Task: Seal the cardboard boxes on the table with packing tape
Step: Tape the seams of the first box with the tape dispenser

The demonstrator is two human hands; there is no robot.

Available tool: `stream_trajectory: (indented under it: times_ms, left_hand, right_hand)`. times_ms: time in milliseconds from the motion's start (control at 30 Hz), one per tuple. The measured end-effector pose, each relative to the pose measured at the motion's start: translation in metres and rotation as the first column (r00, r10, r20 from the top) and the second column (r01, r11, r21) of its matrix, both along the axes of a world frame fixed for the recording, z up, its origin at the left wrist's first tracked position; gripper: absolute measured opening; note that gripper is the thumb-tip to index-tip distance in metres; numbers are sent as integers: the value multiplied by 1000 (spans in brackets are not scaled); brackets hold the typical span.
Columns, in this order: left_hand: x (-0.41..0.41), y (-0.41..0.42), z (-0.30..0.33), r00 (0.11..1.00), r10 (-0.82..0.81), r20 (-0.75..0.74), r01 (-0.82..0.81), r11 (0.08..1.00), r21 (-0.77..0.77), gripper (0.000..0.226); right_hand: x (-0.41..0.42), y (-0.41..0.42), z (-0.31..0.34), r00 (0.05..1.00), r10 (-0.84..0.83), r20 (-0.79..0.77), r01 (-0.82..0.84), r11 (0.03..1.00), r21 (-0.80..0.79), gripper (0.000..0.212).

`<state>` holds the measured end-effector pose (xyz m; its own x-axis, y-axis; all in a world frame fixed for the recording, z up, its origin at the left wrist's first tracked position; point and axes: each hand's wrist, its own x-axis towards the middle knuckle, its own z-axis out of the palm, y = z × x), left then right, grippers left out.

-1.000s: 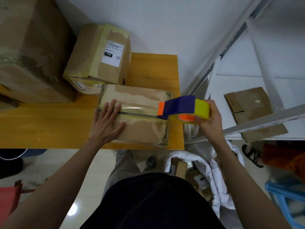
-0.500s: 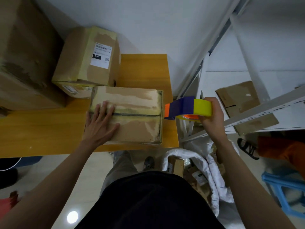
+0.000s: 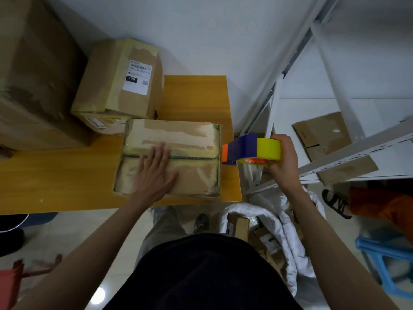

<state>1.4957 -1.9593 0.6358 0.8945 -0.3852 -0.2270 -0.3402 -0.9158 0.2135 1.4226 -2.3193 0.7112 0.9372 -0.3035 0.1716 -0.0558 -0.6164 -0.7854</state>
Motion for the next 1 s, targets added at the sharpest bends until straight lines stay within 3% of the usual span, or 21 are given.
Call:
stream_trajectory:
  times_ms: [367,833,1000]
  left_hand:
    - [-17,-126,-8,980,-191,-46,187,978,-88,105]
    - [-4,-96,-17,957,-280,74,286,953,-102,91]
    - [17,-100,-14,938,-331,101,333,943,2,89]
  right_hand:
    - [-1,-8,-11,1000,-10,-8,10,1000,6,51]
    - [-7,15,-18,996,82,-35,-82,997,9,54]
    - [-11,14,-19,994,78,-82,-79,997,-5,55]
